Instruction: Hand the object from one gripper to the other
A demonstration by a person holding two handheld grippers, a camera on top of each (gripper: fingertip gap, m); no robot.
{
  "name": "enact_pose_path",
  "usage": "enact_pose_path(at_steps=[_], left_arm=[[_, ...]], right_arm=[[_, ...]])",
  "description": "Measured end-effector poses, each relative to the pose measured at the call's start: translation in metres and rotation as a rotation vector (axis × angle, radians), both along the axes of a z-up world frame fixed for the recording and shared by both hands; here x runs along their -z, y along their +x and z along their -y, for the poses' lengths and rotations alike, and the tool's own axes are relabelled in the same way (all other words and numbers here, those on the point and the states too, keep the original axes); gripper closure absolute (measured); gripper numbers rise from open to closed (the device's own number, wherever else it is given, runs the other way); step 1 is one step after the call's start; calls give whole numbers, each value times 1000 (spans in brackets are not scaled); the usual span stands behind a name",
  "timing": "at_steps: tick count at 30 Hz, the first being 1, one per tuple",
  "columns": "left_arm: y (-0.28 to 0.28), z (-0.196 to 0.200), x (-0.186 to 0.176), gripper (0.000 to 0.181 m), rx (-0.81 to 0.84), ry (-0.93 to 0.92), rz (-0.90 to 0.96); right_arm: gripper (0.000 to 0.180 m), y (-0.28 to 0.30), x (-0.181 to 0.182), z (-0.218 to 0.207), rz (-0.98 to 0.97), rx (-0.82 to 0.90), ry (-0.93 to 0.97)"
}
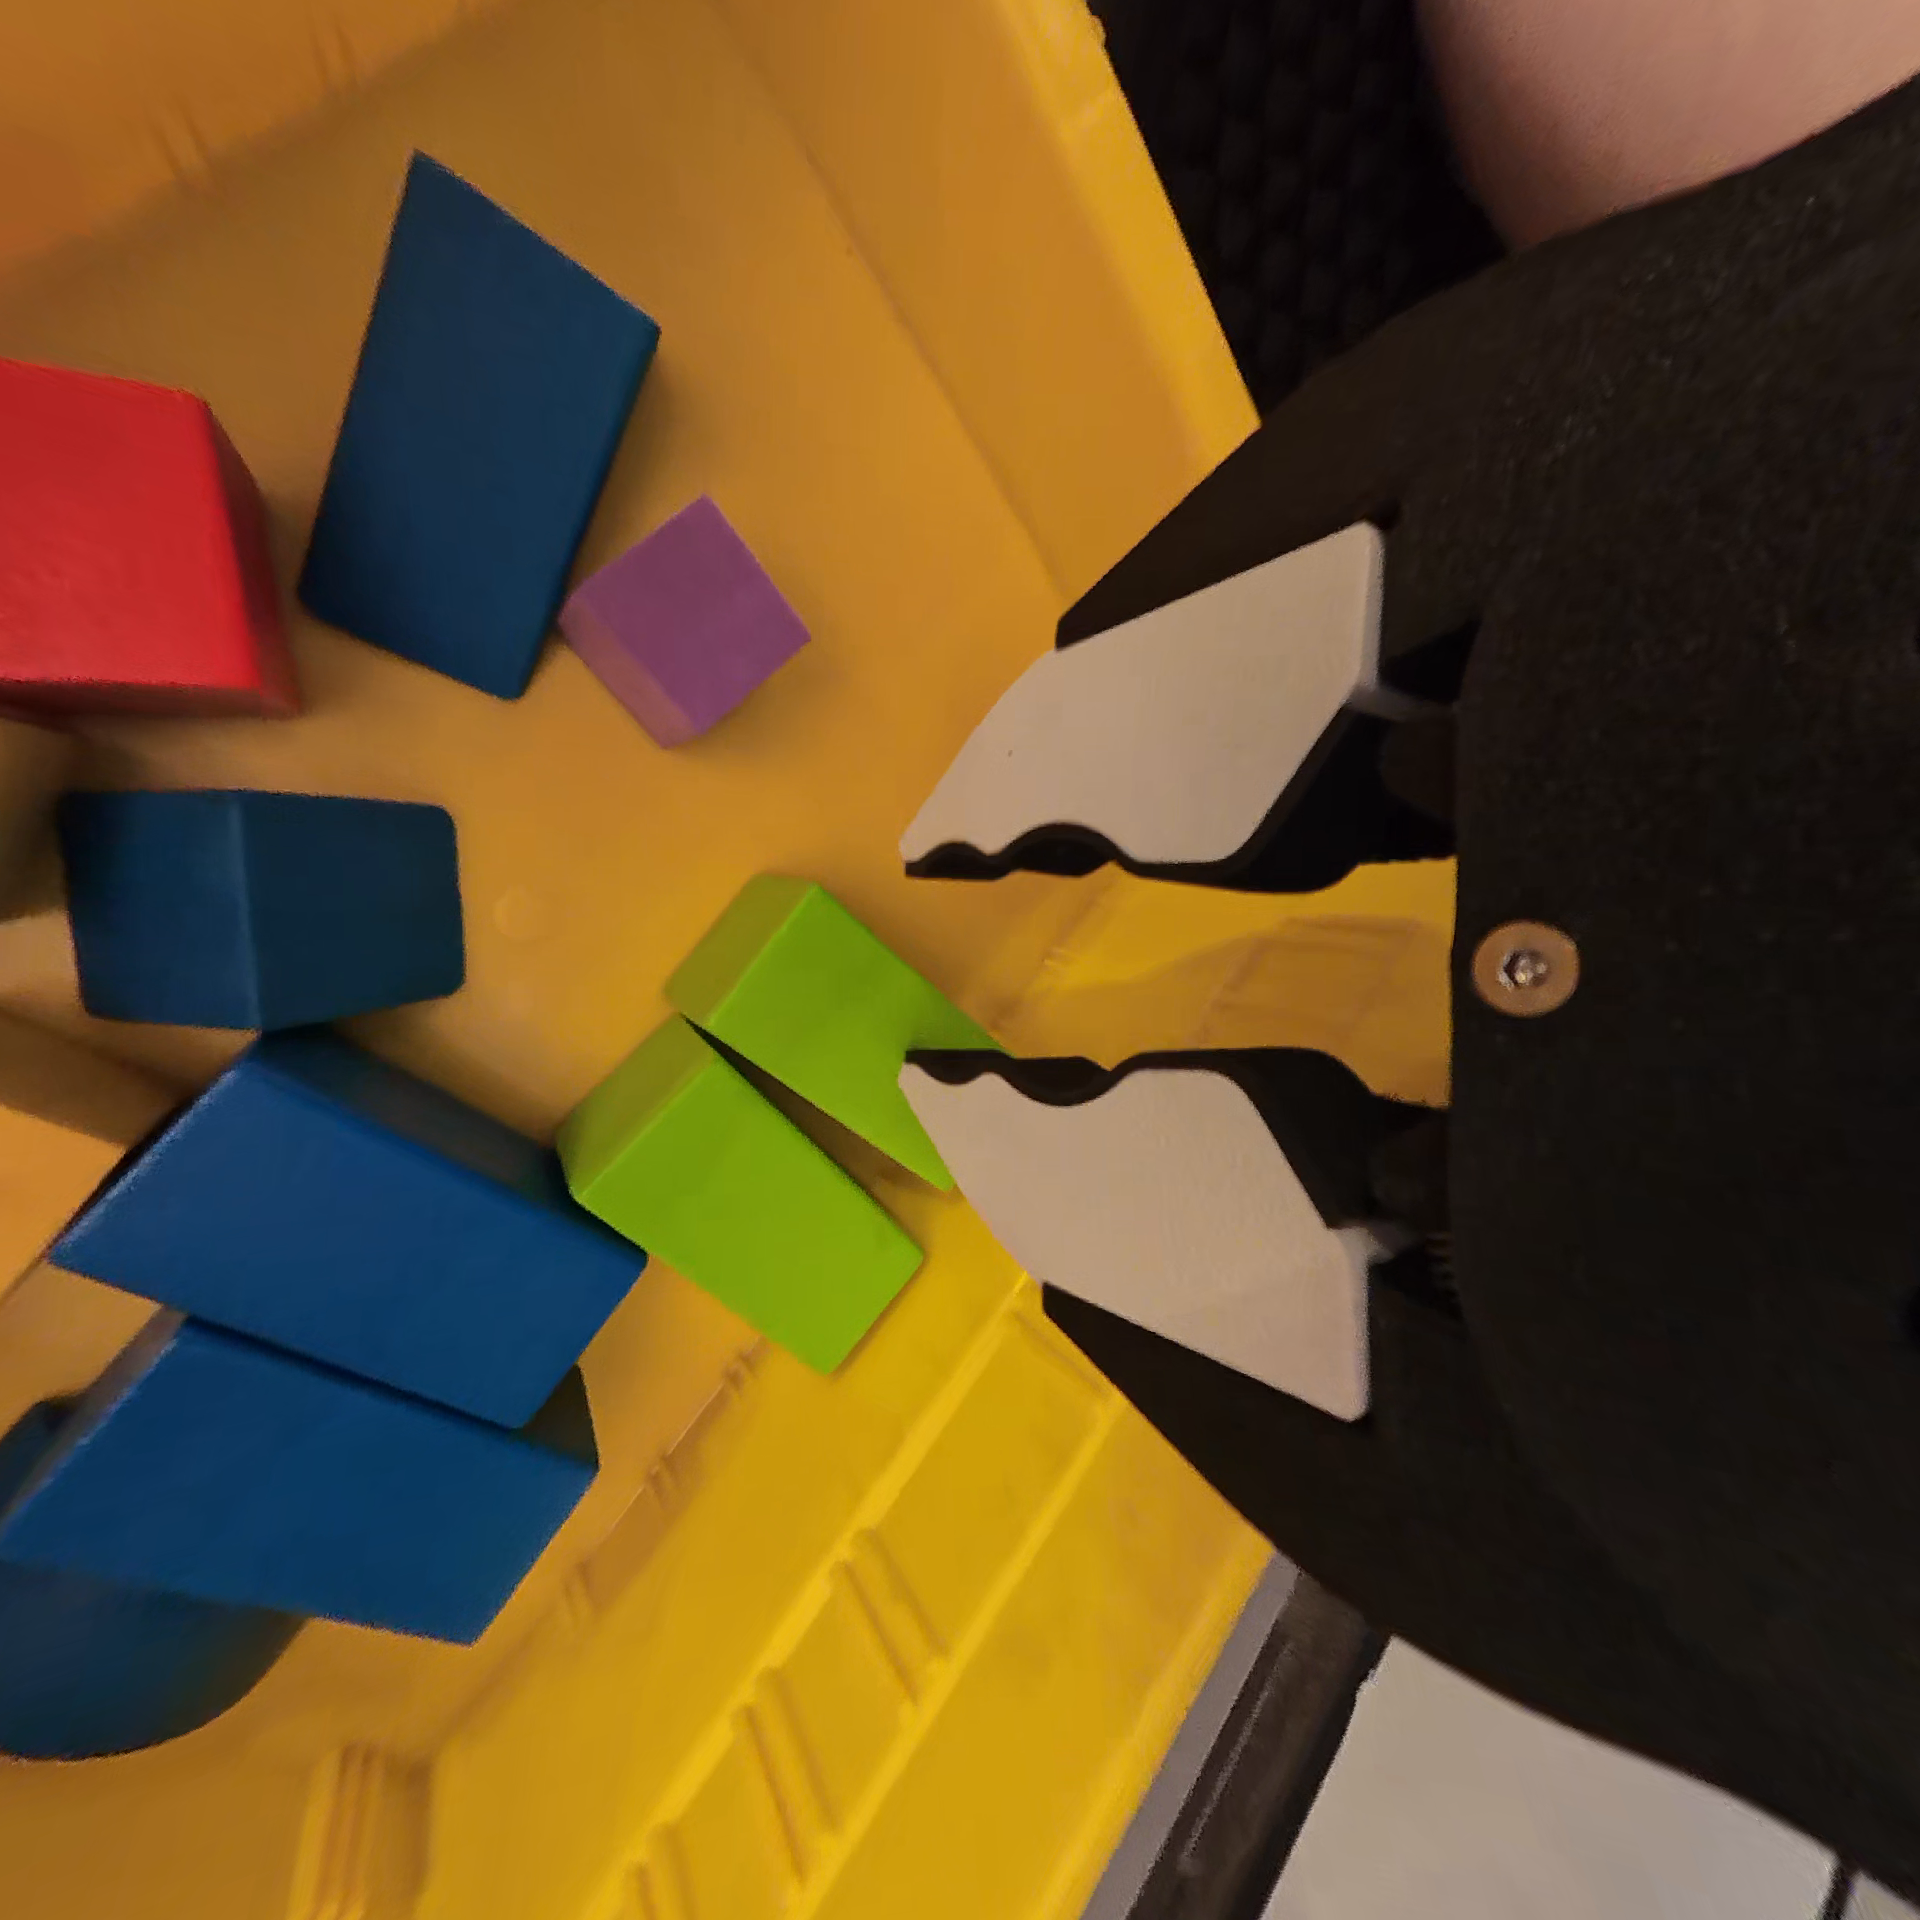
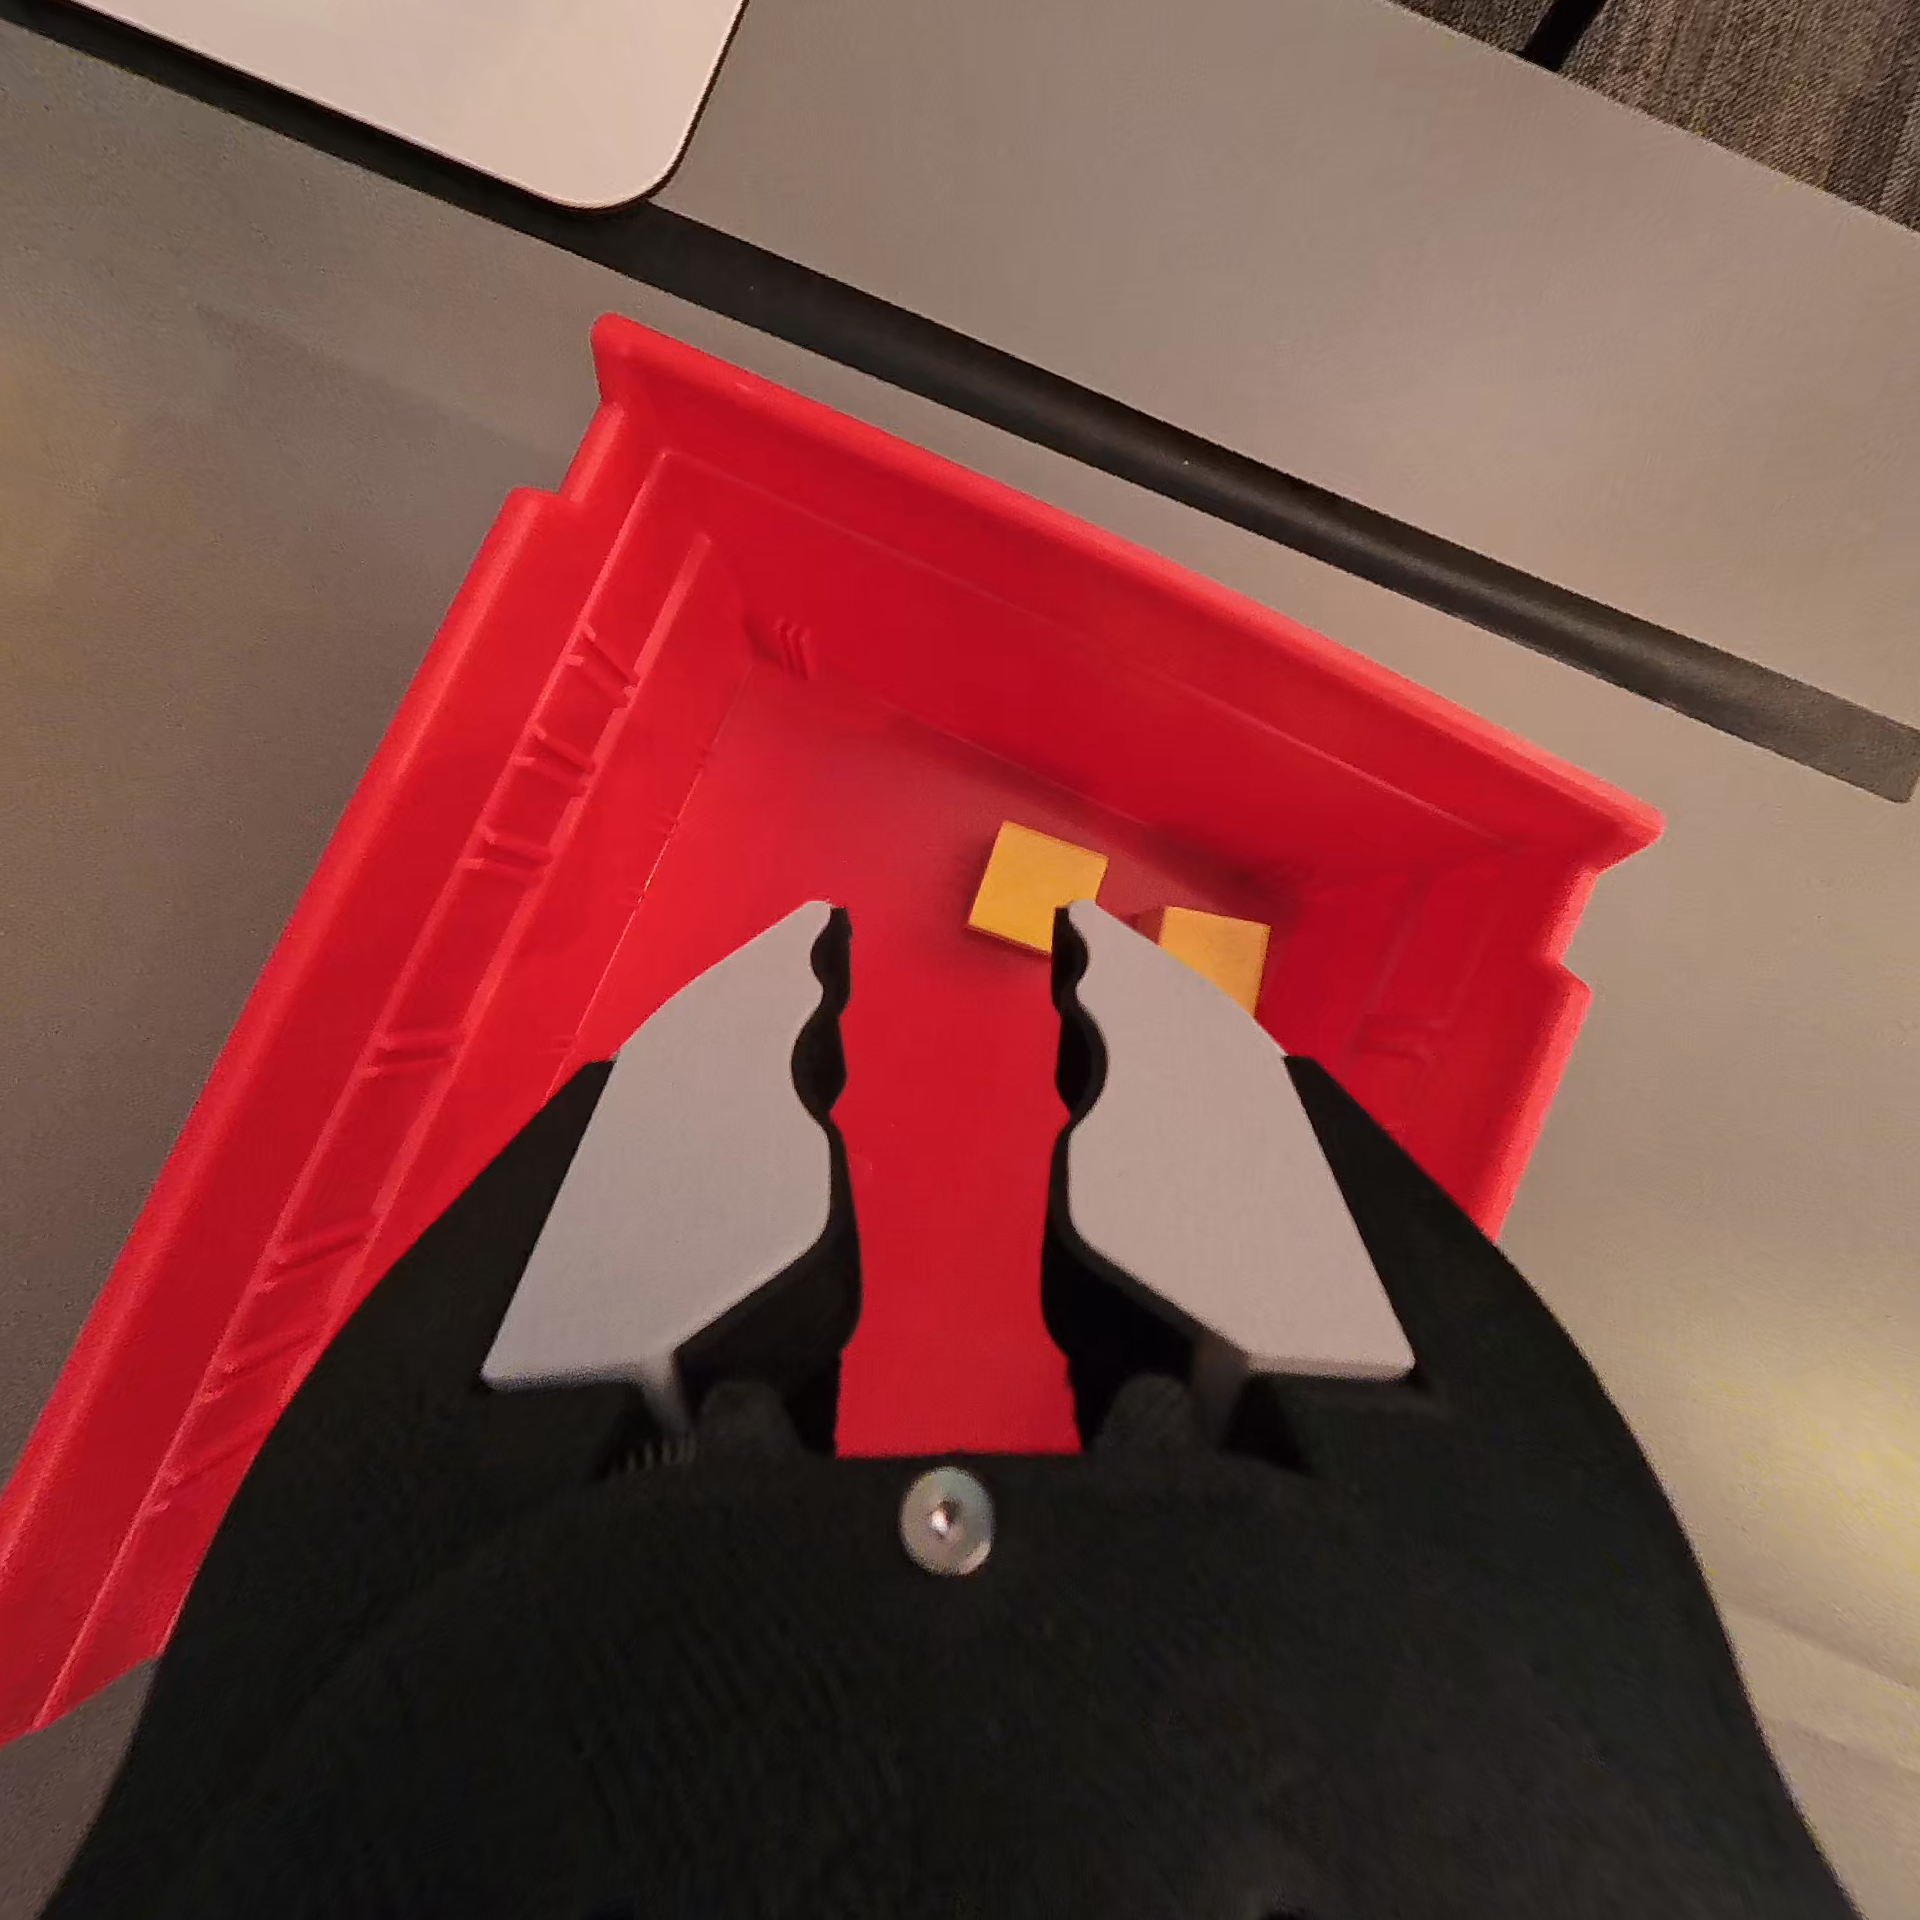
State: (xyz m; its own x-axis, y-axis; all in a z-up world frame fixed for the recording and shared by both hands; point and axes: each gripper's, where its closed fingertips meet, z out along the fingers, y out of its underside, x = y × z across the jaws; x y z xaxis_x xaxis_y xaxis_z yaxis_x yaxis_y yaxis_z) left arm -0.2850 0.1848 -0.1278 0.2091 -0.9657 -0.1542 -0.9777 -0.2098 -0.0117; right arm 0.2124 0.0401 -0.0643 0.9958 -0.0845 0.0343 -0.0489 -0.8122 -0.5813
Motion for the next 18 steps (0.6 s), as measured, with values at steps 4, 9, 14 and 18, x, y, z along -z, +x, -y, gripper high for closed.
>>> enact_pose_path(at_steps=[4,9,14,18], left_arm=[[3,-3,2,142,10,11,11],[4,-6,2,143,21,25,14],[5,-6,2,141,40,40,13],[1,1,2,142,38,12,-2]], right_arm=[[141,0,4,1,-1,-5,-17],[141,-1,7,1,1,-14,-35],[141,-4,10,2,10,-31,-51],[141,-4,11,2,10,-31,-55]])
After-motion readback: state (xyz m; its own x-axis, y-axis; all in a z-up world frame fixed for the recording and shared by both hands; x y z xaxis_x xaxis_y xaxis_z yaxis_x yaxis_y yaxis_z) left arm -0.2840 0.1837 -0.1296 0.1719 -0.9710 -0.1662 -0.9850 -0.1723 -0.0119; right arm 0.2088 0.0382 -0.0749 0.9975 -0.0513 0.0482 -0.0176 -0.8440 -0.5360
